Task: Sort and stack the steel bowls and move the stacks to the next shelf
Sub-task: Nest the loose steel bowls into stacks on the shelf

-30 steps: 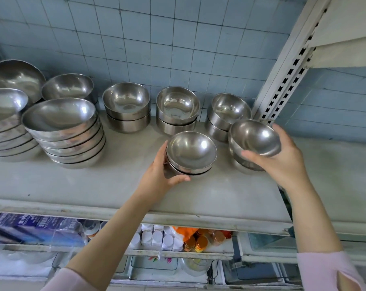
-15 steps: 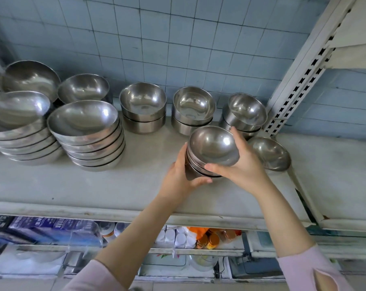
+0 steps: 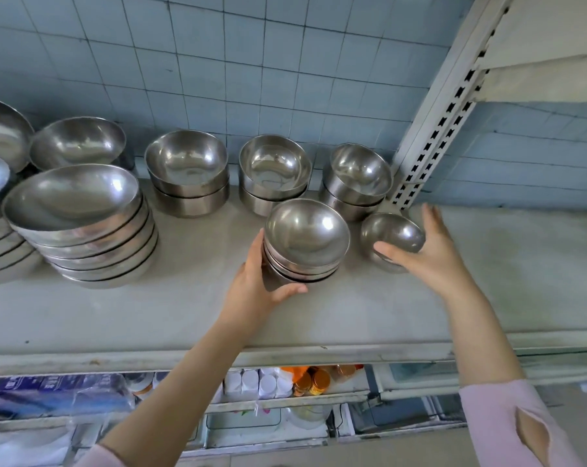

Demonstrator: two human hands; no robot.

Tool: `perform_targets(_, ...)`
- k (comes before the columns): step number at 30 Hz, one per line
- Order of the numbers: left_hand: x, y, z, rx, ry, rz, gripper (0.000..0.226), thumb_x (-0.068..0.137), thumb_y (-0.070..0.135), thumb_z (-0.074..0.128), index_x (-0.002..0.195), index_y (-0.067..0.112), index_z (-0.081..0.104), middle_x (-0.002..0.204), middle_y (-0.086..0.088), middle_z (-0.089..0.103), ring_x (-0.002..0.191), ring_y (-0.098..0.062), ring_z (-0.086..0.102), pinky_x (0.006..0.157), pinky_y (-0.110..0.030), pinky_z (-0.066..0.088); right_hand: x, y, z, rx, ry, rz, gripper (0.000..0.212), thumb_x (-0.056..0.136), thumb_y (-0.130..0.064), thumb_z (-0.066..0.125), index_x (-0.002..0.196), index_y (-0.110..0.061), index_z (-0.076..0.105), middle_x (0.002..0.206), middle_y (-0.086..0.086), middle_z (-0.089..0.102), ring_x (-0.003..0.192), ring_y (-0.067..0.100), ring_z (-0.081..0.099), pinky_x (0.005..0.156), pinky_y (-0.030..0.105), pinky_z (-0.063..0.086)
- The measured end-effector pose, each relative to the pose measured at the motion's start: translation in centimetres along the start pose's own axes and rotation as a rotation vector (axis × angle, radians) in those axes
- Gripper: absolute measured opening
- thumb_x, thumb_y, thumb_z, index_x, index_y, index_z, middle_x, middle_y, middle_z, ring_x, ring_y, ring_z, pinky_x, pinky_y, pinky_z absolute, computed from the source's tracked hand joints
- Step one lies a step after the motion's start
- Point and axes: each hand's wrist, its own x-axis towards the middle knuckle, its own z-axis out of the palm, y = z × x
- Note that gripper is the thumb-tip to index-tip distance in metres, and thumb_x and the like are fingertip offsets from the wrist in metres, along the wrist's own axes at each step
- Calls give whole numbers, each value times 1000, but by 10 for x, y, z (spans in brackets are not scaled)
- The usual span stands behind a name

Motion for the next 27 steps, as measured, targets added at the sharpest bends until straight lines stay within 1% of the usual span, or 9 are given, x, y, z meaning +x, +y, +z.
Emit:
perform_targets(2, 0, 0, 0, -13, 4, 0, 124, 47, 82, 70, 150, 34, 19, 144, 8, 48, 130, -17, 49, 107, -45, 42, 5, 16, -3, -17, -71, 52, 122, 68, -46, 86, 159, -21, 8, 167, -1, 4, 153, 15, 8, 120, 31, 14)
perform_targets(4, 1, -1, 0, -21, -1, -7, 122, 49, 79, 73, 149, 37, 19, 141, 9, 51, 127, -16, 52, 105, -47, 43, 8, 26, 0, -1, -101, 56, 125, 65, -44, 88, 159, -18, 9, 166, 0, 15, 151, 16, 19, 117, 28, 19)
perform_targets(11, 0, 2, -2, -33, 3, -1, 114, 51, 71, 80, 146, 38, 25, 138, 14, 53, 124, -11, 54, 106, -46, 44, -1, 27, -3, 97, 8, -12, 126, 53, -51, 92, 156, -21, 25, 155, -2, 41, 141, 16, 40, 116, 35, 33)
perform_targets(16, -4, 8, -3, -25, 10, -6, 109, 53, 64, 82, 144, 40, 26, 132, 17, 56, 117, -8, 58, 104, -41, 45, -21, -11, -17, 220, 35, -143, 120, 51, -60, 88, 152, -31, 32, 154, -11, 40, 140, 8, 40, 116, 37, 35)
perform_targets(19, -6, 13, -4, -22, 8, -4, 109, 54, 65, 81, 145, 40, 25, 133, 16, 57, 120, -9, 57, 103, -44, 47, -27, -48, -9, 243, 0, -257, 122, 47, -65, 87, 152, -34, 33, 150, -18, 44, 136, 2, 43, 114, 31, 37)
perform_targets(22, -8, 17, -6, -16, 11, -12, 112, 52, 71, 77, 146, 36, 26, 136, 15, 55, 125, -9, 54, 105, -43, 45, -30, -73, 16, 171, -59, -340, 113, 54, -56, 89, 151, -33, 34, 139, -19, 46, 128, -2, 42, 106, 21, 35)
perform_targets(23, -9, 17, -6, -18, 12, -12, 113, 52, 73, 76, 146, 35, 26, 136, 13, 55, 125, -10, 53, 105, -43, 45, -31, -76, 26, 146, -87, -347, 114, 54, -56, 90, 151, -32, 34, 141, -18, 46, 129, 0, 41, 107, 22, 35)
perform_targets(25, -10, 18, -6, -12, 18, -14, 115, 50, 75, 75, 146, 34, 26, 136, 11, 56, 125, -12, 54, 104, -44, 46, -33, -76, 44, 135, -134, -351, 121, 50, -62, 88, 153, -32, 31, 149, -14, 44, 137, 4, 39, 114, 33, 36)
perform_targets(27, -10, 19, -6, 8, 22, -19, 114, 53, 68, 77, 147, 34, 23, 136, 10, 57, 125, -15, 54, 103, -44, 45, -32, -73, 51, 124, -165, -354, 124, 49, -66, 86, 153, -33, 28, 153, -13, 41, 141, 6, 36, 116, 39, 35)
